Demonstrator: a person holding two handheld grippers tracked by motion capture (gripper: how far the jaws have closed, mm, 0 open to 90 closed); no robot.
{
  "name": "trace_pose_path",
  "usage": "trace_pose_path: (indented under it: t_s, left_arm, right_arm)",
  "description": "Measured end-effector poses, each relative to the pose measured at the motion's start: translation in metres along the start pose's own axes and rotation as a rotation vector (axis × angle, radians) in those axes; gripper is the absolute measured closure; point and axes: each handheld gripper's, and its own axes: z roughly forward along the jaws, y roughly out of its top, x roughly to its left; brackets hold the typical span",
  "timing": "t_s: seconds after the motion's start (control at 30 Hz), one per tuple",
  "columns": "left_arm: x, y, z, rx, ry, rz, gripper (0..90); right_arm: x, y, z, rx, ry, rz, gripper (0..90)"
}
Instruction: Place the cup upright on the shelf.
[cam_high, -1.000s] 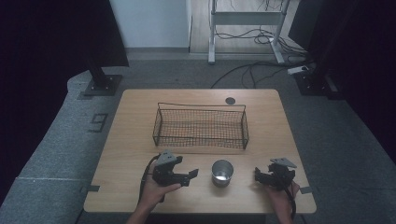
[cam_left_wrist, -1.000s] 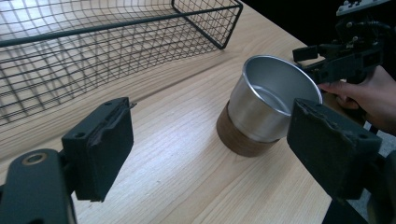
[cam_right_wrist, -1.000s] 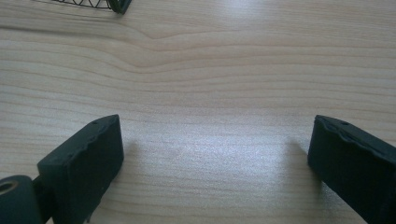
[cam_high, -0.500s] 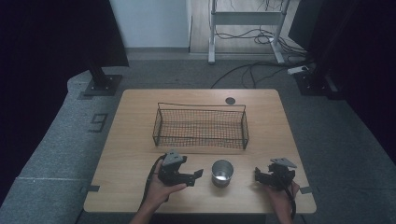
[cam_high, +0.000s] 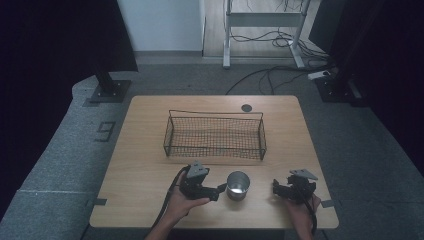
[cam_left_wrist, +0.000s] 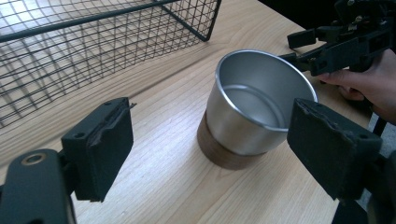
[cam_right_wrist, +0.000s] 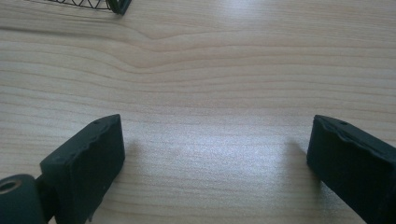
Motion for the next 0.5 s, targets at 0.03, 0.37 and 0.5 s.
trace_pose_path:
  t_s: [0.03,0.37,0.5]
  left_arm:
    - [0.0,0.0,0.0,0.0,0.0,0.0,15.0]
    - [-0.009,0.004,0.015,0.023,-0.011,0.019,14.4]
    - [-0.012,0.006,0.018,0.022,-0.021,0.022,12.3]
  right_arm:
    - [0.0,0.0,0.0,0.0,0.0,0.0,4.0]
    - [0.0,0.0,0.0,-0.001,-0.001,-0.001,4.4]
    - [0.0,0.0,0.0,-0.001,0.0,0.0,4.6]
